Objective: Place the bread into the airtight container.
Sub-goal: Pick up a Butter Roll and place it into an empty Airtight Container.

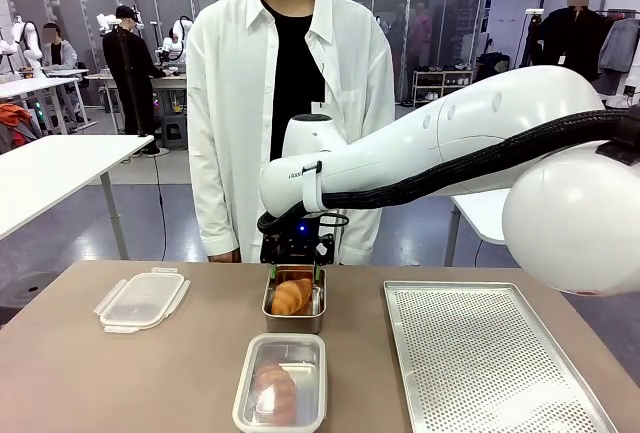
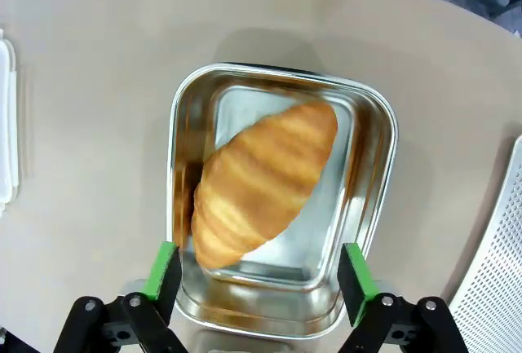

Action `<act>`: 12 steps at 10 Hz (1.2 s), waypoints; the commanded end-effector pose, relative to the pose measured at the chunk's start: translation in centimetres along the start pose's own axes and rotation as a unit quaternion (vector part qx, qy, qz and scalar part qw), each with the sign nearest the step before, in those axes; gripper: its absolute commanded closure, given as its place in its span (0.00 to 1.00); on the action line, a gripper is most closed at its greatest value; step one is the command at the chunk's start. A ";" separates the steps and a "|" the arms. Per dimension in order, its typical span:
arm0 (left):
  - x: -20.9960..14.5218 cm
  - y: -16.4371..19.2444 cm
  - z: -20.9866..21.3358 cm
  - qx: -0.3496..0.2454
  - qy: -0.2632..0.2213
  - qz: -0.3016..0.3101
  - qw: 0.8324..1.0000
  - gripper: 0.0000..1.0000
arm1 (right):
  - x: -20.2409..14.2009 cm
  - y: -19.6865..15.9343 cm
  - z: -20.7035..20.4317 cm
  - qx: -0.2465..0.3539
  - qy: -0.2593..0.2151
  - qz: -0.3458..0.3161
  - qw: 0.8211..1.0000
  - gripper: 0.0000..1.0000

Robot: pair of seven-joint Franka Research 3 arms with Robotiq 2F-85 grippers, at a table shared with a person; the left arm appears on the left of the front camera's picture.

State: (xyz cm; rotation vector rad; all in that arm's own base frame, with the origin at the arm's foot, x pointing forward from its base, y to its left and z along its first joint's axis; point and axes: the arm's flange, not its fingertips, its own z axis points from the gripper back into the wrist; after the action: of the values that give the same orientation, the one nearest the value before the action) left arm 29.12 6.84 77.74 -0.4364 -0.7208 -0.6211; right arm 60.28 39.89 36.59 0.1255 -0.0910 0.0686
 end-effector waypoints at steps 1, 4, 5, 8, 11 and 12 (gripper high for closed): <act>0.0 -0.1 0.0 -0.003 -0.001 -0.004 1.000 0.00 | -0.1 0.0 -0.1 0.000 0.001 0.000 1.000 0.04; 0.0 -0.1 0.0 -0.003 -0.001 -0.004 1.000 0.00 | -0.1 0.0 -0.1 0.000 0.001 0.000 1.000 0.04; 0.0 -0.1 0.0 -0.003 -0.001 -0.004 1.000 0.00 | -0.1 0.0 -0.1 0.000 0.001 0.000 1.000 0.04; 0.0 -0.1 0.0 -0.003 -0.001 -0.004 1.000 0.00 | -0.1 0.0 -0.1 0.000 0.001 0.000 1.000 0.04; 0.0 -0.1 0.0 -0.003 -0.001 -0.004 1.000 0.00 | -0.1 0.0 -0.1 0.000 0.001 0.000 1.000 0.04; 0.0 -0.1 0.0 -0.003 -0.001 -0.004 1.000 0.00 | -0.1 0.0 -0.1 0.000 0.001 0.000 1.000 0.04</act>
State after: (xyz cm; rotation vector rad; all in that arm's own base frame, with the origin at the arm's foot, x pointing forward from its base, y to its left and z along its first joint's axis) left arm 29.12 6.84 77.74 -0.4364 -0.7208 -0.6211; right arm 60.26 39.91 36.58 0.1255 -0.0908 0.0691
